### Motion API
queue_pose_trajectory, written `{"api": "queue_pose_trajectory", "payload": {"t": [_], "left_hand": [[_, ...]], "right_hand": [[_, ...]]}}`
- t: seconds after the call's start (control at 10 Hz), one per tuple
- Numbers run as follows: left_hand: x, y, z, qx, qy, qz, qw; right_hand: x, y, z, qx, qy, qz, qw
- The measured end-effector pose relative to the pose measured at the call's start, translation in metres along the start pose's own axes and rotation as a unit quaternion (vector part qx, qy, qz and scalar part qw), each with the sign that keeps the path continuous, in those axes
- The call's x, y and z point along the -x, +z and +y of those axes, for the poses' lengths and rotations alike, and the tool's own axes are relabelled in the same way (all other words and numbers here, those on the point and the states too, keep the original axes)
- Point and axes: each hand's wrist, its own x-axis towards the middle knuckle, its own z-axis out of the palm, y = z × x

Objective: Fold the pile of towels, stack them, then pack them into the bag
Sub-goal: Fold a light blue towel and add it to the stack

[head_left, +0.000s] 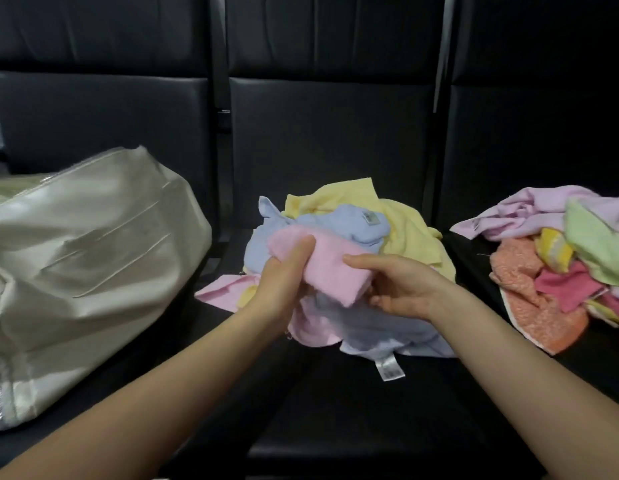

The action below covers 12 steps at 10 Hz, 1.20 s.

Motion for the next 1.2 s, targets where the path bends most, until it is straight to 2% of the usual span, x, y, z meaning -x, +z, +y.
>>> {"api": "queue_pose_trajectory", "payload": {"t": [0.1, 0.2, 0.3, 0.4, 0.5, 0.7, 0.8, 0.9, 1.0, 1.1, 1.2], "left_hand": [[-0.036, 0.010, 0.024, -0.018, 0.030, 0.052, 0.998], [-0.087, 0.014, 0.055, -0.090, 0.085, 0.073, 0.990], [-0.135, 0.006, 0.060, -0.191, 0.098, 0.095, 0.972], [-0.158, -0.002, 0.035, -0.234, 0.019, 0.098, 0.967], [-0.153, -0.010, 0.004, -0.283, -0.029, 0.075, 0.956], [-0.108, -0.009, -0.024, -0.215, -0.081, 0.066, 0.971], [-0.086, -0.015, -0.031, -0.173, -0.073, 0.036, 0.982], [-0.075, -0.019, -0.023, -0.220, -0.004, 0.077, 0.972], [-0.098, -0.032, 0.007, -0.191, 0.040, 0.111, 0.974], [-0.135, -0.053, 0.029, -0.101, 0.033, 0.127, 0.986], [-0.179, -0.076, 0.022, -0.167, 0.035, 0.179, 0.969]], "right_hand": [[-0.033, -0.007, -0.043, -0.040, -0.080, 0.081, 0.993], [-0.087, -0.011, -0.096, 0.134, -0.202, 0.193, 0.951], [-0.148, -0.012, -0.123, 0.454, -0.223, 0.295, 0.811], [-0.190, -0.016, -0.106, 0.576, -0.125, 0.223, 0.777], [-0.198, -0.024, -0.077, 0.542, -0.073, 0.148, 0.824], [-0.159, -0.026, -0.062, 0.545, -0.090, 0.114, 0.826], [-0.130, -0.021, -0.054, 0.575, -0.065, 0.090, 0.811], [-0.114, -0.004, -0.064, 0.573, -0.046, 0.101, 0.812], [-0.126, 0.017, -0.091, 0.592, -0.082, 0.181, 0.781], [-0.165, 0.037, -0.112, 0.452, -0.173, 0.190, 0.854], [-0.221, 0.055, -0.108, 0.402, -0.127, 0.209, 0.883]]}}
